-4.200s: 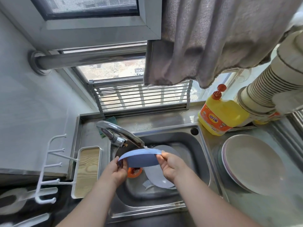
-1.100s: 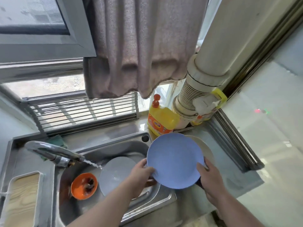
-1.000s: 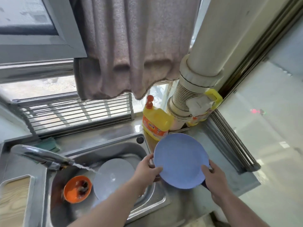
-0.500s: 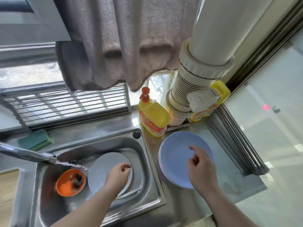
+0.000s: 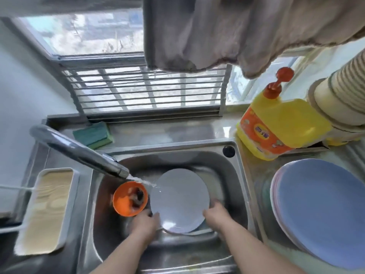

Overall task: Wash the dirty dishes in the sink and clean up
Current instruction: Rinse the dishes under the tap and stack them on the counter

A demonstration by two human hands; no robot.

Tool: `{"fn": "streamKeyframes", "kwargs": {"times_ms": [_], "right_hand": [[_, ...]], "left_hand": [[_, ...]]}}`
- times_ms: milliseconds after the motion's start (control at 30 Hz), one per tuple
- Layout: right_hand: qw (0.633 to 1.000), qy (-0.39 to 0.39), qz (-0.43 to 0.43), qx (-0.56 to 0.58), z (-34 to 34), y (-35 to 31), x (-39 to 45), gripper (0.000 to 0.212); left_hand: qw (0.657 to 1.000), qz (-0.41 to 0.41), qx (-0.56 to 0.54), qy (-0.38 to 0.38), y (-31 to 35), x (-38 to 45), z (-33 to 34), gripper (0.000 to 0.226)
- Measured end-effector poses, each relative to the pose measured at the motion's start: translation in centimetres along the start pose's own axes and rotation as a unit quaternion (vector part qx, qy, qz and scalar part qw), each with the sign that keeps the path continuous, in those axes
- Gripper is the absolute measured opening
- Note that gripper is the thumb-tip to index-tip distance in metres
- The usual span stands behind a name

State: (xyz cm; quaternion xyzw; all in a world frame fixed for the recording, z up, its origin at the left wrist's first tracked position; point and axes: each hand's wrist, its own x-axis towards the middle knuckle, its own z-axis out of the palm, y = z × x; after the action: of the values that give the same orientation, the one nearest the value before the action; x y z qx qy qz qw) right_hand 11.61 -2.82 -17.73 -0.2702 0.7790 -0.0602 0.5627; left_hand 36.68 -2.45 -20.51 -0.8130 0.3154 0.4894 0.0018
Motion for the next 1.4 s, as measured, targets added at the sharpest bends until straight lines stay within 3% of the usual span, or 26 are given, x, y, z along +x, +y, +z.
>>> {"fn": "streamKeyframes", "kwargs": {"times_ms": [133,233,333,433,500,733,867,967,1067,1167,1267,1333,1400], "right_hand": [[0.992,0.024,0.028,0.118,2.4,2.0,4.5,0.039],[0.988,0.047,0.034,0.142,1.5,0.2,2.4,0.031],[0.971,-0.005,0.081,0.225,-0.3,-1.3,-1.0,0.030],[0.958,-0.048,0.092,0.266,-1.5,-1.5,-4.4,0.030],[0.959,-0.045,0.082,0.268,-1.9,-1.5,-6.6,0.029],[0.958,-0.025,0.071,0.275,-1.1,-2.1,-13.7,0.033],[0.951,-0.034,0.036,0.305,-0.4,-3.6,-17.4,0.051],[0.945,0.001,-0.013,0.326,-0.1,-4.6,-19.0,0.072],[0.961,0.052,-0.076,0.260,0.3,-4.8,-19.7,0.079],[0.979,0.114,-0.166,0.034,0.0,-4.4,-20.4,0.070],[0.929,0.185,-0.266,-0.177,-0.8,-4.0,-20.1,0.035],[0.905,0.216,-0.323,-0.171,-1.1,-4.5,-19.9,0.017],[0.904,0.201,-0.363,-0.103,-0.9,-5.3,-19.4,0.012]], "left_hand": [[1.000,0.023,-0.002,-0.002,1.5,-0.8,-0.3,0.017],[0.999,0.051,-0.002,-0.010,2.4,-2.5,-1.2,0.016],[0.982,0.028,-0.173,-0.068,3.3,-4.5,-2.0,0.009],[0.950,-0.018,-0.289,-0.115,4.0,-6.2,-3.6,0.029],[0.945,-0.020,-0.301,-0.129,4.6,-7.5,-5.3,0.045],[0.942,0.012,-0.286,-0.174,6.2,-10.3,-10.2,0.056],[0.934,0.033,-0.301,-0.192,7.4,-10.5,-12.0,0.050],[0.926,0.035,-0.318,-0.199,8.2,-10.6,-13.0,0.044],[0.918,0.018,-0.339,-0.204,8.6,-11.2,-13.7,0.036],[0.904,-0.018,-0.370,-0.214,8.0,-11.2,-14.3,0.033],[0.894,-0.072,-0.372,-0.240,7.0,-10.9,-14.9,0.027],[0.879,-0.096,-0.387,-0.261,6.6,-10.8,-15.1,0.029],[0.855,-0.110,-0.428,-0.271,6.3,-10.6,-14.9,0.038]]}}
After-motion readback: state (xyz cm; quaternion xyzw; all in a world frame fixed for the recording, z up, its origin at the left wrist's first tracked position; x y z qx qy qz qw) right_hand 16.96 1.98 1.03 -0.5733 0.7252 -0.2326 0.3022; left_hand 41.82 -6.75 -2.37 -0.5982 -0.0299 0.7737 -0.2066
